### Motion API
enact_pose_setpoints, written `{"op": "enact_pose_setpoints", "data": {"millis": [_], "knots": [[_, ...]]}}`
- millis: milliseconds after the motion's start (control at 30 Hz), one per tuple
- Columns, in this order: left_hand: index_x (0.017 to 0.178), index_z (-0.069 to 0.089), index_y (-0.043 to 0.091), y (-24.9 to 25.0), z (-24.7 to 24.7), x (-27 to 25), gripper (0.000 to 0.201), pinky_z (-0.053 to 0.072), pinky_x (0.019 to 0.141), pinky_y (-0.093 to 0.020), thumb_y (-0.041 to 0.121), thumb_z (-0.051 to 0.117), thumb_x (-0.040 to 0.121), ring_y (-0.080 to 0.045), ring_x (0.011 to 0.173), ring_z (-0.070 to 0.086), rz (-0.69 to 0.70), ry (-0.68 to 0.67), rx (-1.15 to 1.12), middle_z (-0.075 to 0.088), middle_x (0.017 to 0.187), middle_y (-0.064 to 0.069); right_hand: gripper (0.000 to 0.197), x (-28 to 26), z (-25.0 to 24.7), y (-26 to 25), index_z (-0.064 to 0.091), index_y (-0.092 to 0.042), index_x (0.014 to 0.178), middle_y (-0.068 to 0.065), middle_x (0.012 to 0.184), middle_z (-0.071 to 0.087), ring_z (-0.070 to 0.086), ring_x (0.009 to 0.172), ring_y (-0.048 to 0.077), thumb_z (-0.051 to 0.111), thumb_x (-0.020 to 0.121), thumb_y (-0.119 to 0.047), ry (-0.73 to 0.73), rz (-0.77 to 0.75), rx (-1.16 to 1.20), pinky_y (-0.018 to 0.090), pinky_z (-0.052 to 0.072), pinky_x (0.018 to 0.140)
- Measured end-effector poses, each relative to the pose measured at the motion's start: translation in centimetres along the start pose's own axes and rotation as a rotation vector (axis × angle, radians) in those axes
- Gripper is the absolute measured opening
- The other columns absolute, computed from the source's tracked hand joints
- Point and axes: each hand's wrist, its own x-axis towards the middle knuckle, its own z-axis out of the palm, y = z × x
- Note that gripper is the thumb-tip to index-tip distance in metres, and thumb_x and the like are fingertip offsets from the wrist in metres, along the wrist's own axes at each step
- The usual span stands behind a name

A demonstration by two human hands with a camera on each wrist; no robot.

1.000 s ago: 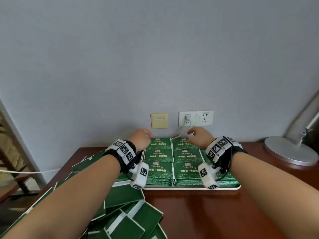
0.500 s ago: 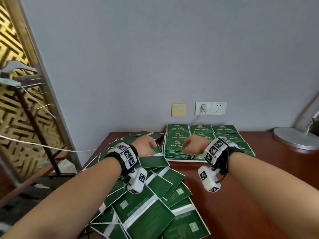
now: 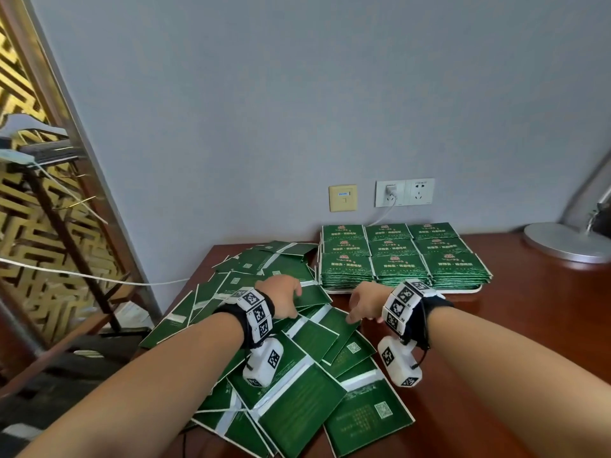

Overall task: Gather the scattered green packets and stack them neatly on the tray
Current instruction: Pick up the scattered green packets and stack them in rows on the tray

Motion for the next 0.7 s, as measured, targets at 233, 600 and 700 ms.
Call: {"op": "enact_pose_setpoints", "data": {"millis": [233,600,700], "knots": [[0.106,0.066,0.029,0.1,0.0,-0.1,0.019,0.042,0.106,-0.045,0.020,0.065,0.088,-0.020,0.111,0.060,0.018,0.090,0.020,0.066,0.115,0.006,0.039,0.1,0.1,-0.3,0.064,-0.005,0.118,-0.001,0.066,0.060,0.054,0.055,0.009,0.074,0.084,-0.022,-0.064,0.040,0.011,0.018,0.044,0.049],[0.112,0.070,0.016,1.9,-2.4,-1.2,0.022,0.051,0.079,-0.029,0.019,0.054,0.097,-0.020,0.087,0.066,0.046,0.214,-0.123,0.071,0.103,-0.002,0.019,-1.0,-1.3,2.0,0.057,0.005,0.111,0.014,0.074,0.068,0.065,0.057,0.021,0.050,0.094,0.003,0.009,0.082,0.352,0.019,0.040,0.033],[0.121,0.066,0.015,3.5,-3.1,-1.5,0.028,0.048,0.081,-0.027,0.021,0.055,0.096,-0.020,0.088,0.062,0.072,0.202,-0.158,0.068,0.117,-0.004,0.016,-1.3,-1.8,3.5,0.055,-0.004,0.107,0.015,0.078,0.069,0.066,0.054,0.021,0.047,0.094,0.002,0.093,0.084,0.384,0.019,0.043,0.035]]}}
